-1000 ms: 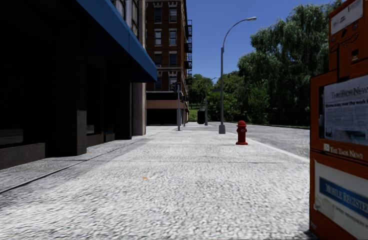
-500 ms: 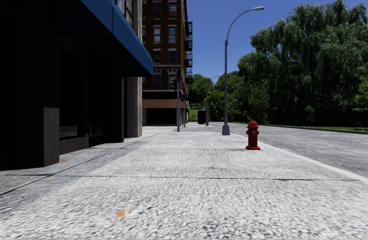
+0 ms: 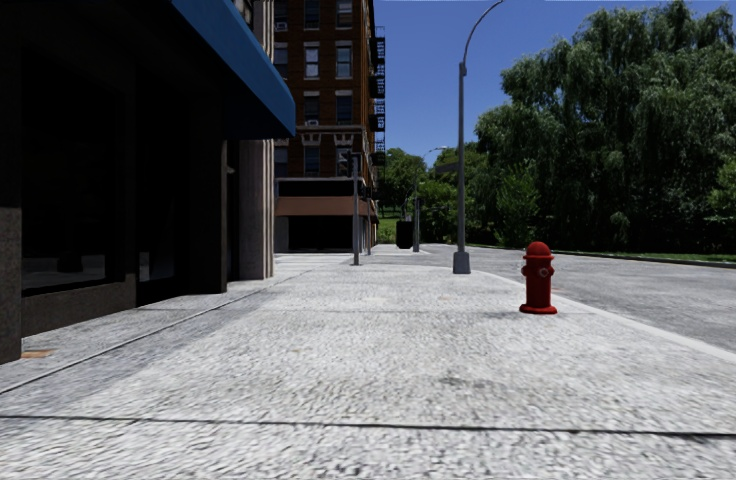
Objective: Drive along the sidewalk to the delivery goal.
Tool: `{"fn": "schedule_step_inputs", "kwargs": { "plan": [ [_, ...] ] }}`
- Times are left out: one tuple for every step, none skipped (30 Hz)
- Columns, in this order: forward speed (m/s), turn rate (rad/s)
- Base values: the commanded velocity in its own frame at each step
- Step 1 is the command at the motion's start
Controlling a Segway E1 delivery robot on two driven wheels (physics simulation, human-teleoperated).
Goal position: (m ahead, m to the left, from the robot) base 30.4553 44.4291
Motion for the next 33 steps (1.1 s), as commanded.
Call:
{"fn": "schedule_step_inputs", "kwargs": {
  "plan": [
    [2.0, 0.0],
    [2.0, 0.0],
    [2.0, 0.0],
    [2.0, 0.0],
    [2.0, 0.0],
    [2.0, 0.0],
    [2.0, 0.0],
    [2.0, 0.0],
    [2.0, 0.0],
    [2.0, 0.0],
    [2.0, 0.0],
    [2.0, 0.0],
    [2.0, 0.0],
    [2.0, 0.0],
    [2.0, 0.0],
    [2.0, 0.0],
    [2.0, 0.0],
    [2.0, 0.0],
    [2.0, 0.0],
    [2.0, 0.0],
    [2.0, 0.0],
    [2.0, 0.0],
    [2.0, 0.0],
    [2.0, 0.0],
    [2.0, 0.0],
    [2.0, 0.0],
    [2.0, 0.0],
    [2.0, 0.0],
    [2.0, 0.0],
    [2.0, 0.0],
    [2.0, 0.0],
    [2.0, 0.0],
    [2.0, 0.0]
  ]
}}
